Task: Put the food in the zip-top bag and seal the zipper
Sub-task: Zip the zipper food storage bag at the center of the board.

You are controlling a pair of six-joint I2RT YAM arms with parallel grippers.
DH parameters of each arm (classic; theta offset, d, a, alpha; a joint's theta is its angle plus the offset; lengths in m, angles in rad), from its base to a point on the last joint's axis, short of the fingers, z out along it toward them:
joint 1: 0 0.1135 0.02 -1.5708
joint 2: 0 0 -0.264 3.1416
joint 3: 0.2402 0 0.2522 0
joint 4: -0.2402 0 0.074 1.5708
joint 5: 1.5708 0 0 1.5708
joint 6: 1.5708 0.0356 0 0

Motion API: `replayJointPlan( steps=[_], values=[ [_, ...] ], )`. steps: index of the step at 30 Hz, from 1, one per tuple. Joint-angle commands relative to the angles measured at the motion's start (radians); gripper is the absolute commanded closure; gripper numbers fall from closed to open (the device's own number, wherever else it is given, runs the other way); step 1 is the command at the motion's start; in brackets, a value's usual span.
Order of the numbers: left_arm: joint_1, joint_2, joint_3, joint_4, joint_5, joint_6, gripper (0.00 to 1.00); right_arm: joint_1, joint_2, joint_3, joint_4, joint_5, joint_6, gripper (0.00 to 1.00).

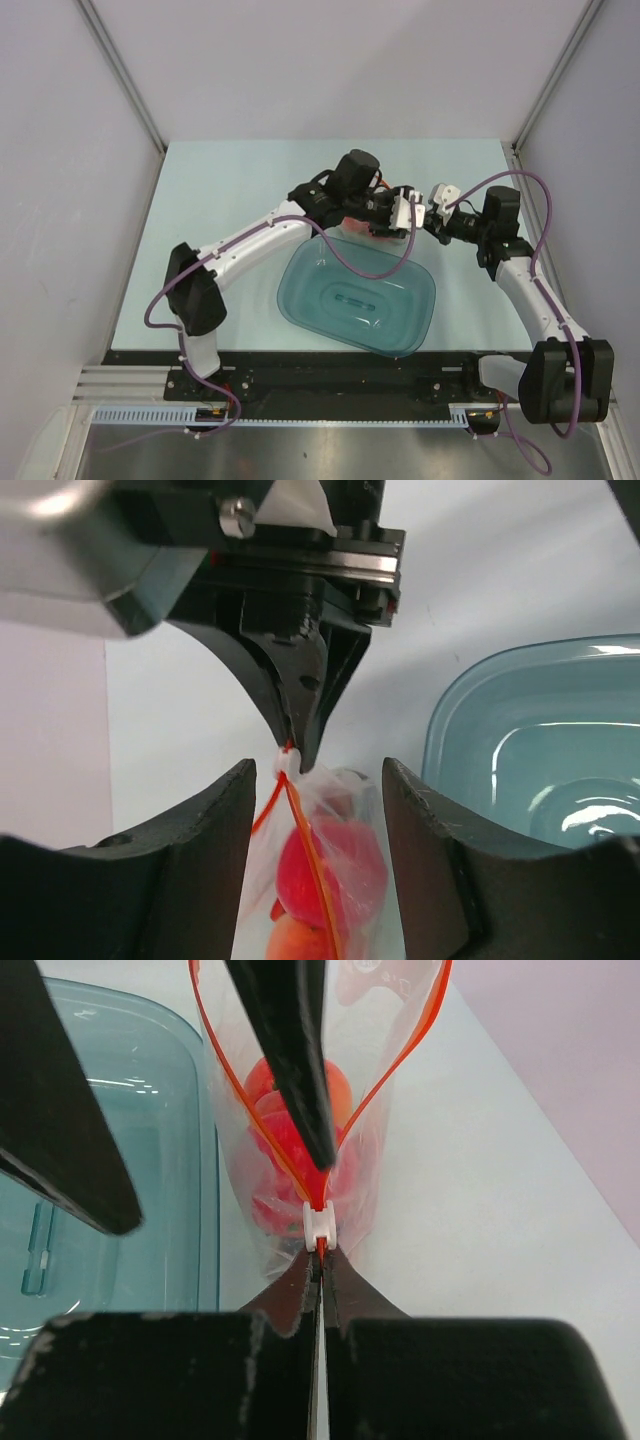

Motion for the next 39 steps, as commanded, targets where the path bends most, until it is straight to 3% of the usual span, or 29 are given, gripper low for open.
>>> replayJointPlan(
  steps=[1, 5, 16, 19, 24, 39],
  values=[
    [-0.007, 0.057, 0.083, 0.003, -0.028, 0.066, 0.43, 0.012, -0.040, 0.002, 0.023, -0.004, -0.011, 1.00],
    [-0.009, 0.075, 0.093, 0.013, -0.039, 0.068, 0.46, 0.016, -0.049, 0.002, 0.018, 0.002, -0.012, 1.00],
    [-0.009, 0.109, 0.112, 0.007, -0.016, 0.077, 0.68, 0.027, -0.069, 0.002, -0.026, 0.007, -0.060, 1.00],
    [-0.009, 0.112, 0.119, 0.009, -0.012, 0.076, 0.76, 0.027, -0.075, 0.002, -0.037, 0.004, -0.070, 1.00],
    [-0.004, 0.127, 0.133, -0.010, -0.024, 0.082, 0.99, 0.027, -0.081, 0.002, -0.037, 0.002, -0.067, 1.00],
    [0.127, 0.092, 0.098, -0.132, -0.114, 0.189, 0.99, -0.088, -0.098, 0.002, -0.077, -0.044, -0.076, 1.00]
  ],
)
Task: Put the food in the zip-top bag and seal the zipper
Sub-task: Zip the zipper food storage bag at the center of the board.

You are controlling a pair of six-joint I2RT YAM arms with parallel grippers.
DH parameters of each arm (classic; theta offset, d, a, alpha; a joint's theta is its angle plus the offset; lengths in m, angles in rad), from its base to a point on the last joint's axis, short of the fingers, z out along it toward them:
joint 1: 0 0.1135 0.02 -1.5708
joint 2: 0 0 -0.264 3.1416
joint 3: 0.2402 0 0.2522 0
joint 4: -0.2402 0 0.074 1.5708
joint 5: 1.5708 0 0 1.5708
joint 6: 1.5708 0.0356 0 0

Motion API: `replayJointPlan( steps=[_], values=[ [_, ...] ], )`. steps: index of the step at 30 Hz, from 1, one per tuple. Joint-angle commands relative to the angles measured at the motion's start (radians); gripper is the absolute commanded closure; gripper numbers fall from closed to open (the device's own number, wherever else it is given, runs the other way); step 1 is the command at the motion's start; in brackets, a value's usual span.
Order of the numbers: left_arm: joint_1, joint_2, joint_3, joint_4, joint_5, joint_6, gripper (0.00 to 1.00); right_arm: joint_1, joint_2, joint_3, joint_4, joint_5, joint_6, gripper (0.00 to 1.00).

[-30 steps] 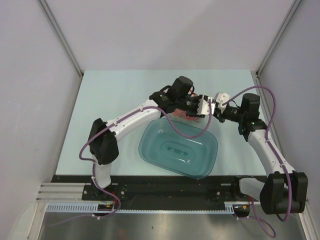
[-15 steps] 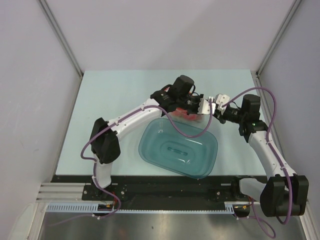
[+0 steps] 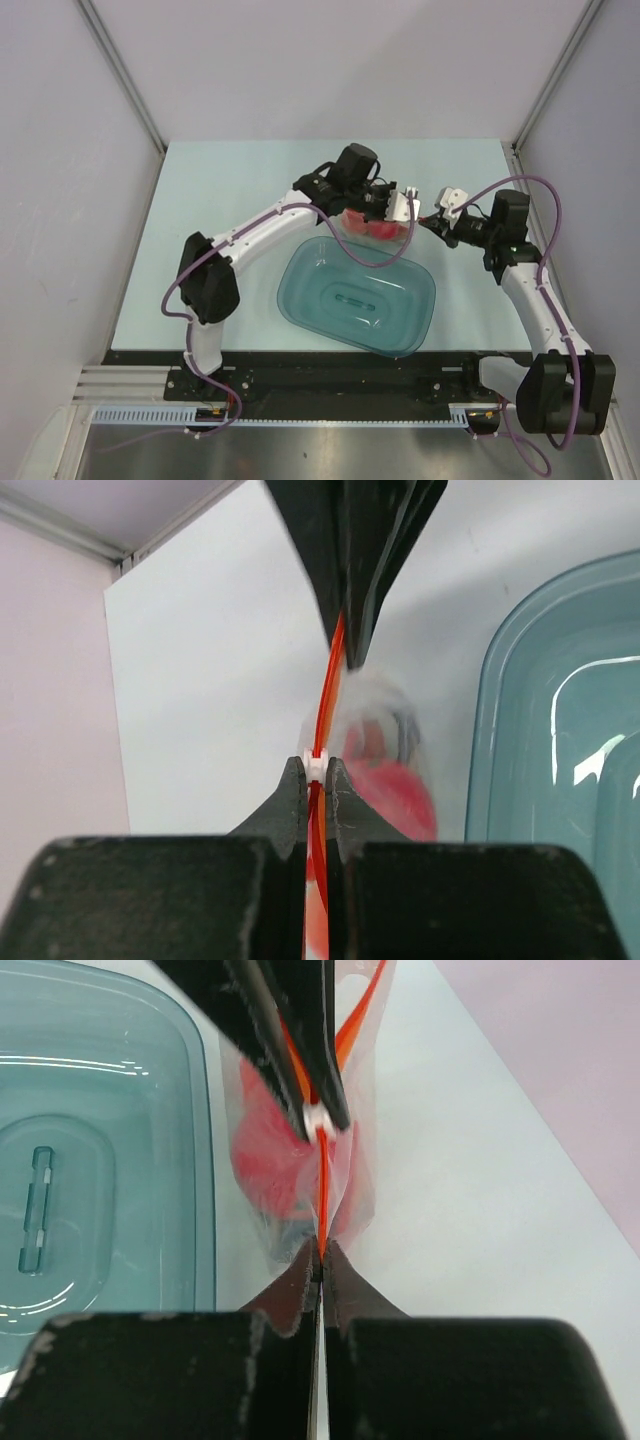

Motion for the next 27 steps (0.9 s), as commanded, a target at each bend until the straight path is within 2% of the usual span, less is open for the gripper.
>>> replayJointPlan(
  steps=[1, 15, 22, 27],
  values=[
    [0.089, -0.032, 0.004, -0.088, -0.102, 0.060, 1.00, -0.049, -0.040, 0.008, 0.002, -0.043, -0.025, 1.00],
    [0.292, -0.081, -0.018, -0.174, -0.159, 0.063, 1.00, -0.151, -0.004, 0.008, 0.129, -0.046, 0.068, 1.00],
    [0.375, -0.090, -0.010, -0.112, -0.179, 0.010, 1.00, -0.154, 0.026, 0.009, 0.265, -0.026, 0.154, 1.00],
    [0.392, -0.079, 0.007, -0.065, -0.200, -0.027, 1.00, -0.152, 0.083, 0.046, 0.370, 0.015, 0.253, 1.00]
  ],
)
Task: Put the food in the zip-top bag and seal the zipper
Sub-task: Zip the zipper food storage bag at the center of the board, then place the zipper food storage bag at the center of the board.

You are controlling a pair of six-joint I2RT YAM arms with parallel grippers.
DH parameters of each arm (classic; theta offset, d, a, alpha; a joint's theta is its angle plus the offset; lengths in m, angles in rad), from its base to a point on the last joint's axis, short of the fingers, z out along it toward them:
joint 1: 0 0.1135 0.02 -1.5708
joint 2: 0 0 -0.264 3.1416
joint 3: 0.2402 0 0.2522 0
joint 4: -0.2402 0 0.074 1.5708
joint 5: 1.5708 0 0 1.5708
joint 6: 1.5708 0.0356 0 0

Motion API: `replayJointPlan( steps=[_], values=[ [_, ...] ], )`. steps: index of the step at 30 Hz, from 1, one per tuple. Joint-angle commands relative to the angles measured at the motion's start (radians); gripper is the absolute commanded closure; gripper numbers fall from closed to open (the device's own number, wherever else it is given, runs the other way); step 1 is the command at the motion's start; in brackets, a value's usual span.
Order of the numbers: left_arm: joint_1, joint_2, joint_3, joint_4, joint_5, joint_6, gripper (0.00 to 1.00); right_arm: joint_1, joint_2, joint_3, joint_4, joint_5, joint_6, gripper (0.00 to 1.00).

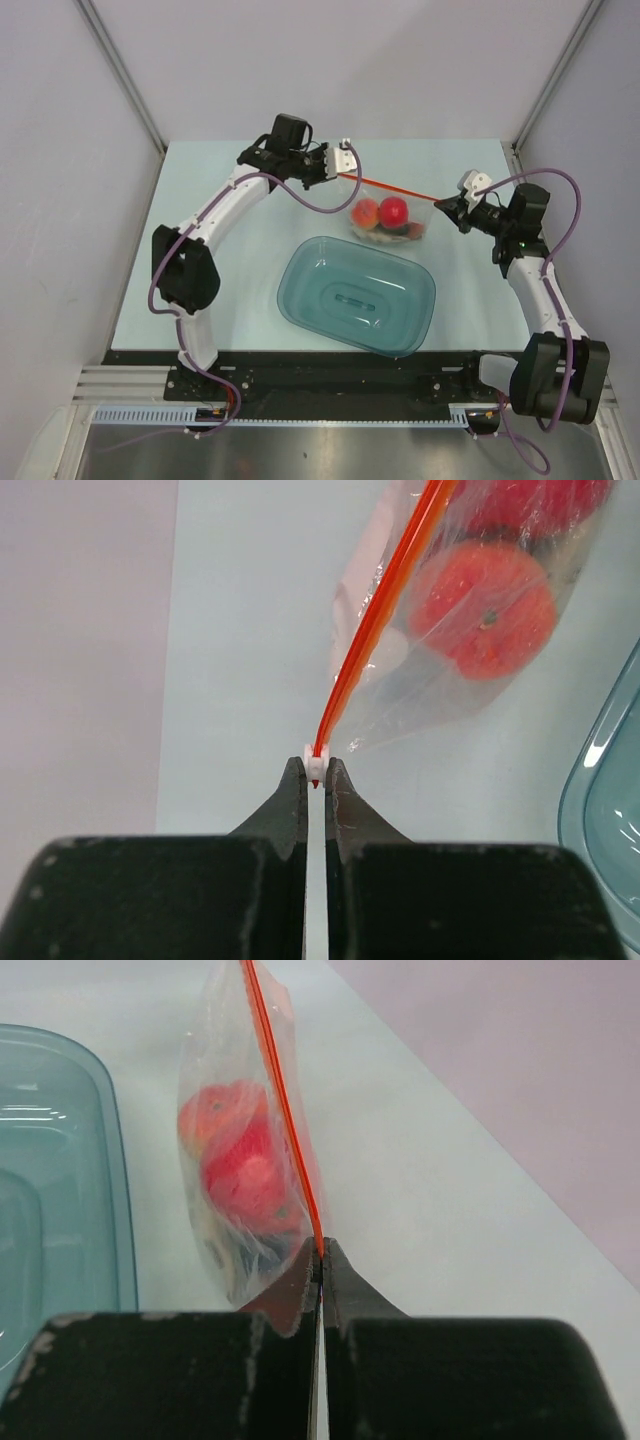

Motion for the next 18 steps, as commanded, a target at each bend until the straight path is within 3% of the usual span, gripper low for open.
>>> replayJointPlan(
  steps=[1, 5, 12, 14, 18],
  values=[
    [0.051, -0.036, 0.026, 0.067, -0.121, -0.037, 1.00, -0.021, 0.052, 0.052, 0.166, 0.063, 0.102, 1.00],
    [0.051, 0.004, 0.078, 0.159, -0.133, -0.133, 1.00, -0.004, 0.126, 0.097, 0.270, 0.129, 0.161, 1.00],
    [0.048, 0.232, 0.481, 0.302, -0.239, -0.337, 1.00, 0.030, 0.314, 0.267, 0.480, 0.292, 0.265, 1.00],
    [0.048, 0.268, 0.519, 0.350, -0.268, -0.348, 1.00, 0.042, 0.353, 0.330, 0.505, 0.324, 0.271, 1.00],
    [0.050, 0.258, 0.452, 0.451, -0.274, -0.308, 1.00, 0.068, 0.420, 0.391, 0.517, 0.335, 0.235, 1.00]
  ],
)
